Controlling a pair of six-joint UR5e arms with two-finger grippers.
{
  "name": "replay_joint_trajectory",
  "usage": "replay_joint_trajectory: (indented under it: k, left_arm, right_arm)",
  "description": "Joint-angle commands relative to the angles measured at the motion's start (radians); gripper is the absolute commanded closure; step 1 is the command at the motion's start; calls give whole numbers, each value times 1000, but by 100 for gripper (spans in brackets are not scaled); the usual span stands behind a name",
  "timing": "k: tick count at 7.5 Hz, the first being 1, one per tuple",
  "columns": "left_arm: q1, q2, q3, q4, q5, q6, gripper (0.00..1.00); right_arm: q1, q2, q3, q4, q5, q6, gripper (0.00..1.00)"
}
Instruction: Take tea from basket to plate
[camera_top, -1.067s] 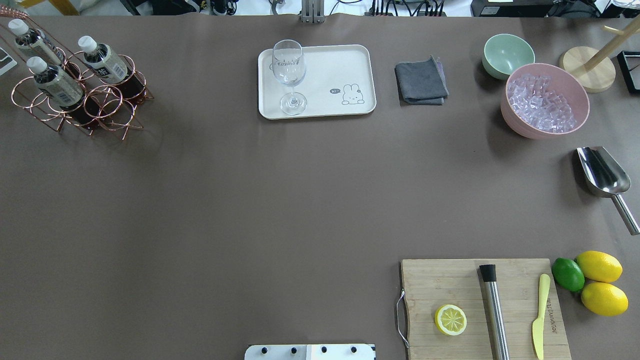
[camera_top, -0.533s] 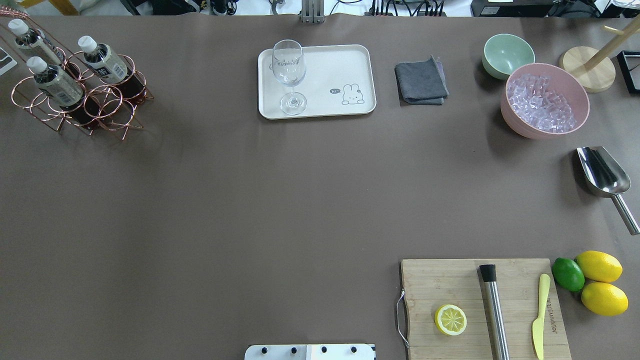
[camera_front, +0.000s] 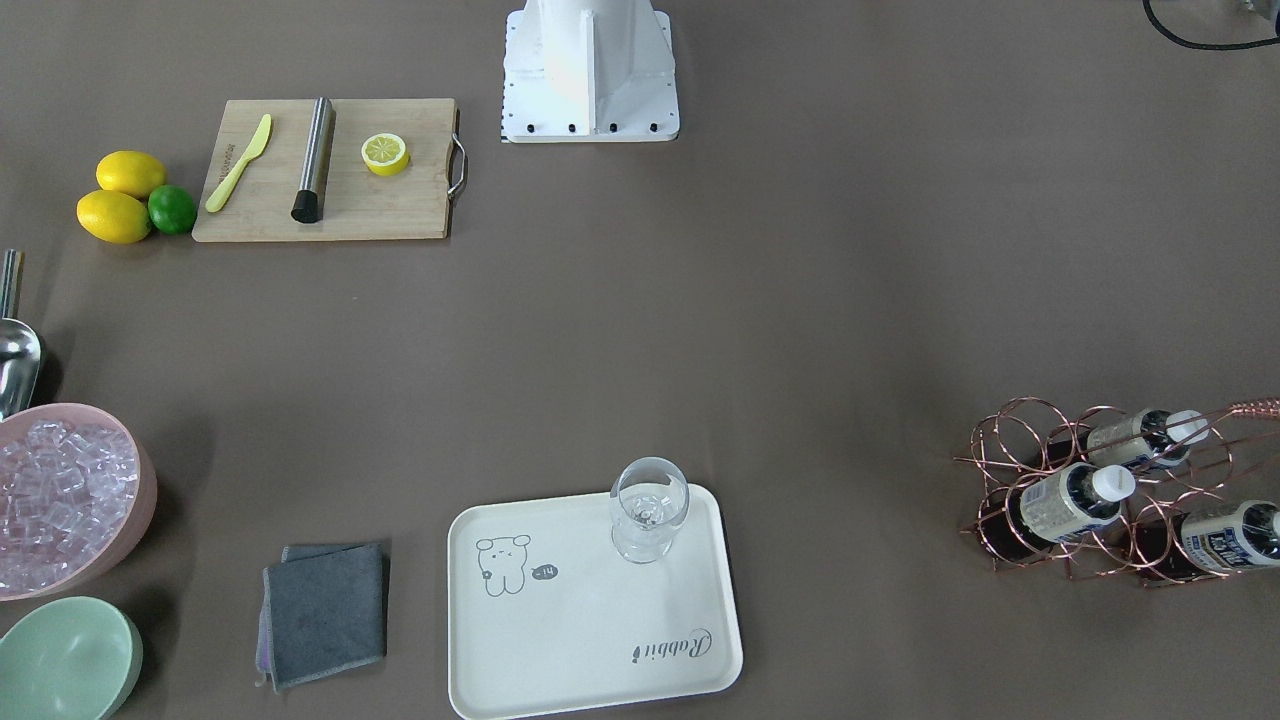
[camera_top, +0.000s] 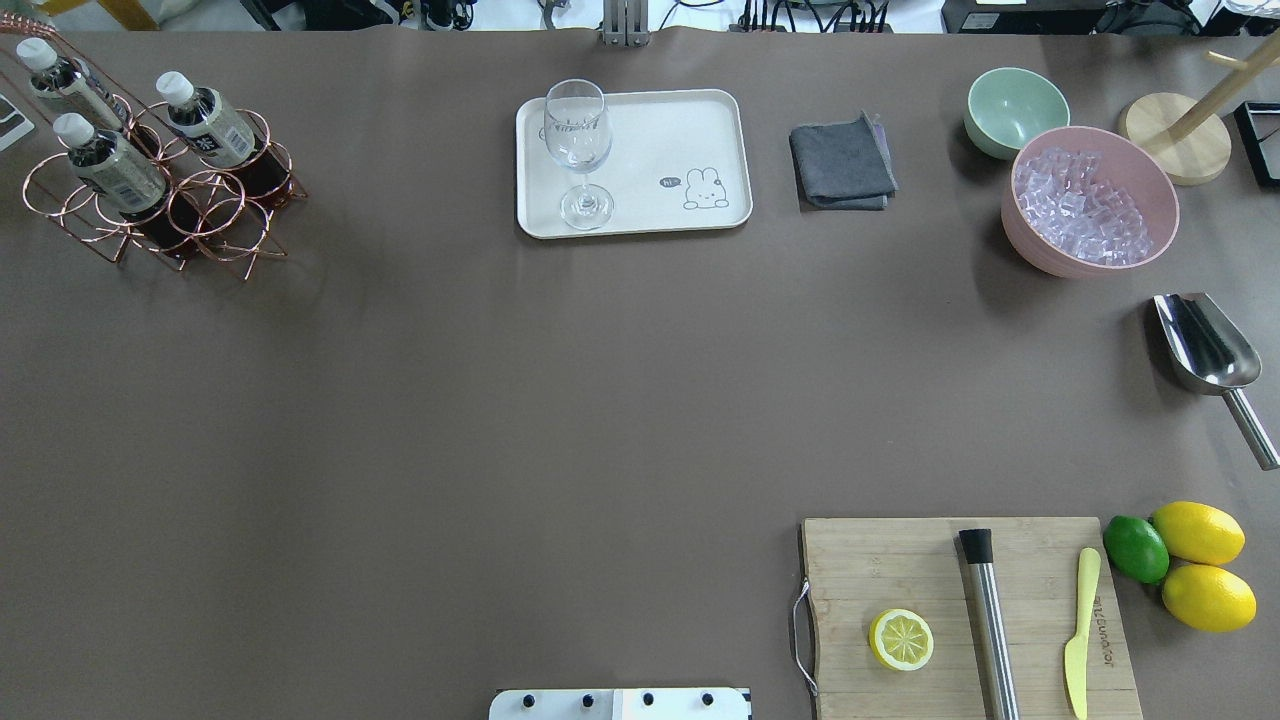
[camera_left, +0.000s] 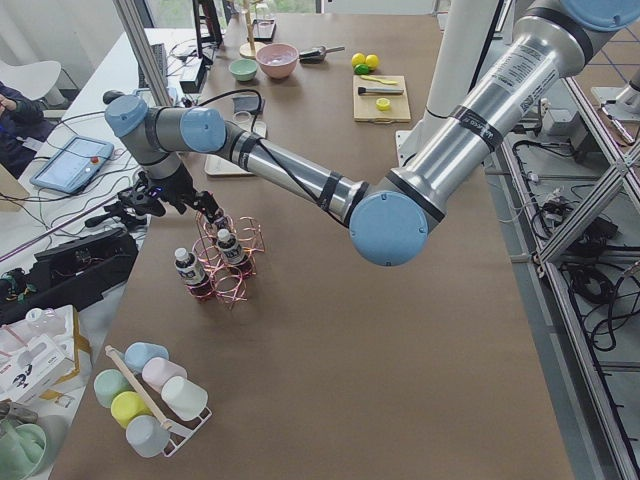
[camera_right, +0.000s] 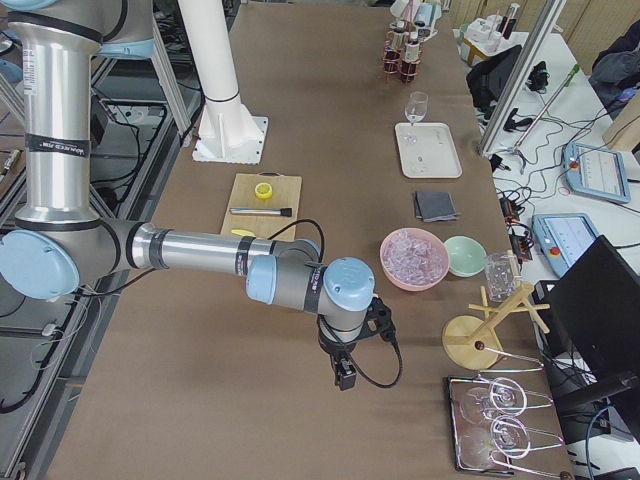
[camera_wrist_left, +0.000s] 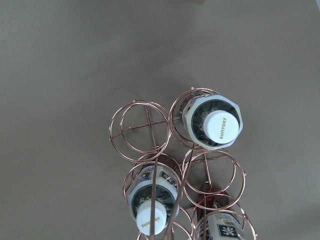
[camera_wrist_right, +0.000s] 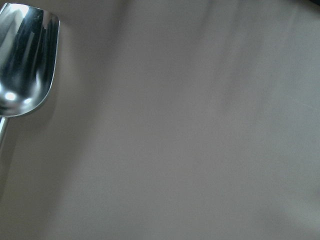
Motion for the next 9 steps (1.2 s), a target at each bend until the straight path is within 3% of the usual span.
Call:
replay_joint_trajectory:
  k: [1,2,3,4,5,6,9]
  left_arm:
    - [2,-3,1,-17,-17,-82,3]
    - [2,-1,1,-33,-28,-93,10]
    - [2,3,0,-48,-30,-93,41]
    - [2,5,-3,-50,-30,-93,59]
    - [2,6,-6,-53,-30,-90,85]
    - [2,8,-6,-59,-30,-90,100]
    - [-12,0,-63,-22,-40,-78,100]
  right_arm:
    - [0,0,-2,1,-1,0,0]
    - [0,0,-2,-1,-1,1,0]
    - [0,0,-2,-1,-1,1,0]
    - [0,0,-2,-1,-1,1,0]
    - [0,0,-5,-1,-1,1,0]
    - [0,0,-3,-1,-1,0,0]
    - [0,0,-5,-1,-1,0,0]
